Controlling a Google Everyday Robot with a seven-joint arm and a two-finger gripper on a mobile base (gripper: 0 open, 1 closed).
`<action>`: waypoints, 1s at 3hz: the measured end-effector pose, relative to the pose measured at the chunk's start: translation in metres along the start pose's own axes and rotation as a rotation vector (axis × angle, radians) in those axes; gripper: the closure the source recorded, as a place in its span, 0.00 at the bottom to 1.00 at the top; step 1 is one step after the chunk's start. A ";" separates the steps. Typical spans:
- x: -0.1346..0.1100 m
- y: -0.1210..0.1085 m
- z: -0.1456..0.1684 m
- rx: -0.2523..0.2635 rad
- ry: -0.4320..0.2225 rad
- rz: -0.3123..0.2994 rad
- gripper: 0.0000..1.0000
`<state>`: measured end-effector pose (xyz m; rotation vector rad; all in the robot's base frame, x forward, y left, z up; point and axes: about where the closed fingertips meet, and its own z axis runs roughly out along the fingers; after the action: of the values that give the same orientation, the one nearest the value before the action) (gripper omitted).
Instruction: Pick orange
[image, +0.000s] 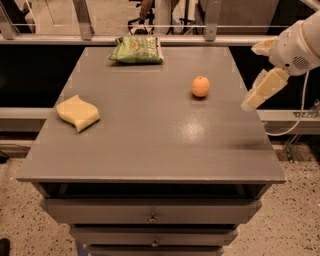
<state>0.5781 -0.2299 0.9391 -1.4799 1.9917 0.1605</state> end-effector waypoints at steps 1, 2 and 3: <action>0.001 -0.037 0.043 -0.002 -0.104 0.084 0.00; -0.003 -0.062 0.100 -0.026 -0.208 0.201 0.00; -0.008 -0.066 0.147 -0.049 -0.265 0.281 0.00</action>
Offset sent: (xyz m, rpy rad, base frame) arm 0.1375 0.0372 -0.0869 0.4009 0.0712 -0.1415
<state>0.6996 -0.1800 0.8460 -1.1343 1.9765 0.5018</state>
